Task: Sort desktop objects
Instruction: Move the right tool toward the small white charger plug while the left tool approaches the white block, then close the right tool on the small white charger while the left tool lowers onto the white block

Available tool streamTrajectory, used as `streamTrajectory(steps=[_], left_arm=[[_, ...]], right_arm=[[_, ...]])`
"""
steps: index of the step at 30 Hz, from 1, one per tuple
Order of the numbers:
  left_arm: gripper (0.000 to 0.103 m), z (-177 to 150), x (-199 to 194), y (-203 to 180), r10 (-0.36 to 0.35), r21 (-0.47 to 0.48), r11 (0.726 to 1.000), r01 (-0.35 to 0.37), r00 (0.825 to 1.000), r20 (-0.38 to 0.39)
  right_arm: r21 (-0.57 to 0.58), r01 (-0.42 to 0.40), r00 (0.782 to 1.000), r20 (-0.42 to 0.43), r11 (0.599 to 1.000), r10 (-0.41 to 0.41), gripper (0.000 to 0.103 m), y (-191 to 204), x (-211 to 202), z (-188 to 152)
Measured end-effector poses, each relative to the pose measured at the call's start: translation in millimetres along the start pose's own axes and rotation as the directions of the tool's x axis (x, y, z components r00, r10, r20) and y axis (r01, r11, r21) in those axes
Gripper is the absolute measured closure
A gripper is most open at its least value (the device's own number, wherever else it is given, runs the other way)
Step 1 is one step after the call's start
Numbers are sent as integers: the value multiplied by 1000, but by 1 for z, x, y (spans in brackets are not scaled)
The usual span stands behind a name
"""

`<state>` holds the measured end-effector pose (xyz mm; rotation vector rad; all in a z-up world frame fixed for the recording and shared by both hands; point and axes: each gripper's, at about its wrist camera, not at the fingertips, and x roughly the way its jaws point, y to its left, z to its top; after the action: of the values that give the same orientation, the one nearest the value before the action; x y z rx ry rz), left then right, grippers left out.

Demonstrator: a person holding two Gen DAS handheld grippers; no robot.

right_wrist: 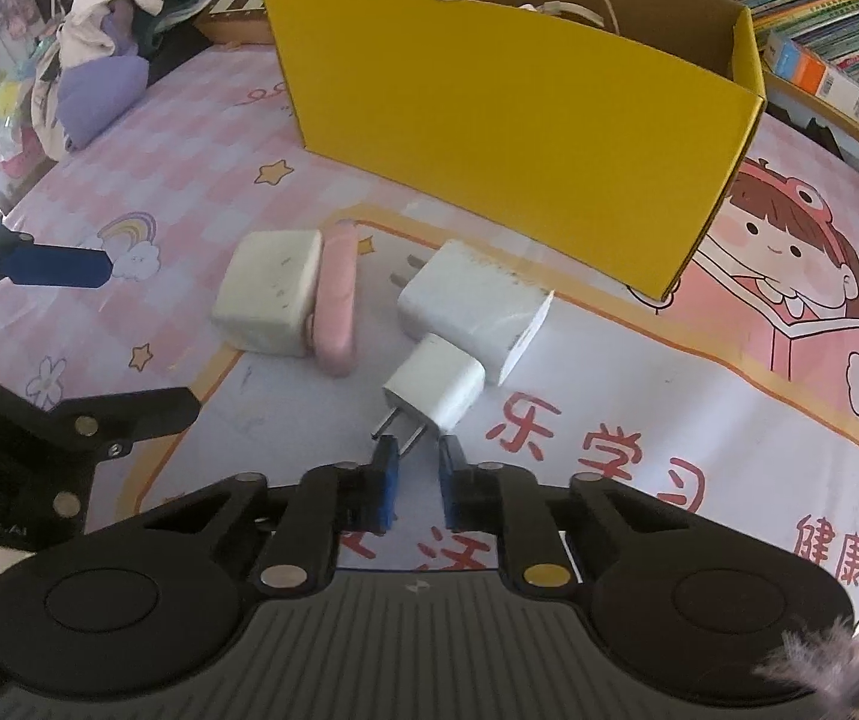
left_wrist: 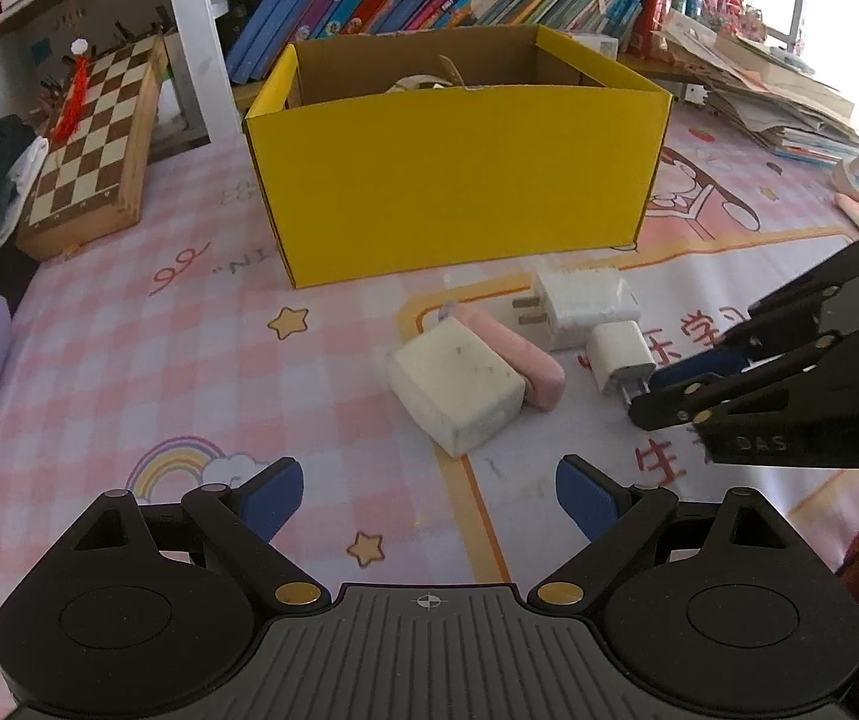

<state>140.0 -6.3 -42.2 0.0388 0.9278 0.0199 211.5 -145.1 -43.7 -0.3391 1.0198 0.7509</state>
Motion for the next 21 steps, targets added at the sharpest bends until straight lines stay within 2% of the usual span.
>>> streamTrajectory(steps=[4, 6, 10, 15, 19, 21], left_arm=[[10, 6, 8, -2, -7, 11, 1000, 8, 1000, -3], [10, 8, 13, -3, -9, 23, 1000, 9, 1000, -3], [10, 12, 18, -4, -12, 37, 999, 12, 1000, -10], [10, 14, 21, -2, -2, 38, 999, 3, 1000, -20], [10, 15, 23, 3, 9, 23, 1000, -8, 1000, -29], [10, 15, 24, 4, 13, 18, 1000, -13, 999, -32]], right_arm=[[-12, -13, 1000, -3, 1000, 13, 95, -3, 0, 2], [-23, -17, 1000, -1, 1000, 17, 91, -3, 0, 3], [-47, -18, 1000, 21, 999, 19, 71, -1, -1, 7], [-65, -37, 999, 20, 997, 39, 66, 0, 5, 13], [-66, -26, 999, 19, 997, 27, 55, -1, 10, 18], [-66, -32, 999, 20, 997, 33, 55, -1, 12, 20]])
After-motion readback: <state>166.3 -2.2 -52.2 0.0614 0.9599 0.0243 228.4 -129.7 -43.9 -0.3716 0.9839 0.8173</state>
